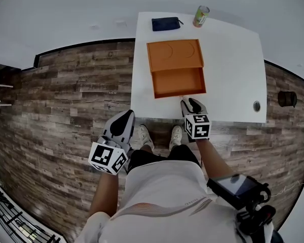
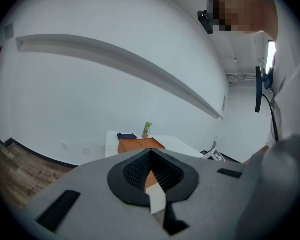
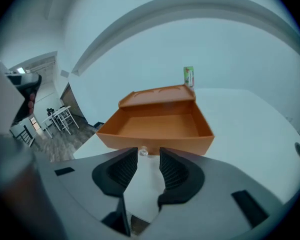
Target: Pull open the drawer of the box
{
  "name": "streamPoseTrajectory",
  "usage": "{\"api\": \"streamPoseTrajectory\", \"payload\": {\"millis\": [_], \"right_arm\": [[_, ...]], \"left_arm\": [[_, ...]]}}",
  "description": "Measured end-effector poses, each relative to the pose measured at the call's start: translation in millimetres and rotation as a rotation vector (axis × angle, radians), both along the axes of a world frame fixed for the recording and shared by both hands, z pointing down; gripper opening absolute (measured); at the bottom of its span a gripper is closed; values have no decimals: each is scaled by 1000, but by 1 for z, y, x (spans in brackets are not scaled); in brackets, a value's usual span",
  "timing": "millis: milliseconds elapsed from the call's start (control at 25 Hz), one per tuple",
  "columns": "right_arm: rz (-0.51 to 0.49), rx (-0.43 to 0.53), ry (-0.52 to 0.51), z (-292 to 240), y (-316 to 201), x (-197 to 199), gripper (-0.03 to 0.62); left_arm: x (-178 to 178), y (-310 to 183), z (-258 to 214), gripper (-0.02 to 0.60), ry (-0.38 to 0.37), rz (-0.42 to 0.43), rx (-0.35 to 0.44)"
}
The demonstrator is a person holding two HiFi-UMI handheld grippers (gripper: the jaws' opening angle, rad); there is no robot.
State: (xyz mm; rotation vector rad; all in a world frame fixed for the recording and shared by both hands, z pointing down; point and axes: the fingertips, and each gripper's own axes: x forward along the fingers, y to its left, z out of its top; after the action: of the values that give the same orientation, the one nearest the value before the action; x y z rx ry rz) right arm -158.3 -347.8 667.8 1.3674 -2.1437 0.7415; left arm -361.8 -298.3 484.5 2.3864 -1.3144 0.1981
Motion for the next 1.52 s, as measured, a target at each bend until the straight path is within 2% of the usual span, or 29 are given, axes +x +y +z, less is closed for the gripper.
{"api": "streamPoseTrajectory", "payload": {"millis": [80,160,240,560,800,1040,1240,1400,1520], "right_arm": [[28,89,-30,-32,-1,20,127],[55,193,-53,-70,-4,36,49],[54,281,-66,-106,-7,48,5],[-53,501,-185,-222,3,65,5],[-48,538,-251,-252,22,73,5],[-63,565,-229,-268,33,68,5],[-52,588,-208,-285,96,47,5],[-48,601,-196,-293,125,31,5],[-40,607,-175,-297,148,26,5]], "left_arm": [[8,-2,-8,11,-2,-9,23],[17,-1,-19,11,-4,-21,50],[29,1,-30,11,-11,-30,77],[74,18,-62,11,6,-98,145],[86,29,-78,11,-15,-86,189],[79,29,-81,11,-14,-53,204],[54,89,-95,11,9,-30,236],[40,114,-101,11,10,-11,259],[34,131,-103,11,46,-2,256]]}}
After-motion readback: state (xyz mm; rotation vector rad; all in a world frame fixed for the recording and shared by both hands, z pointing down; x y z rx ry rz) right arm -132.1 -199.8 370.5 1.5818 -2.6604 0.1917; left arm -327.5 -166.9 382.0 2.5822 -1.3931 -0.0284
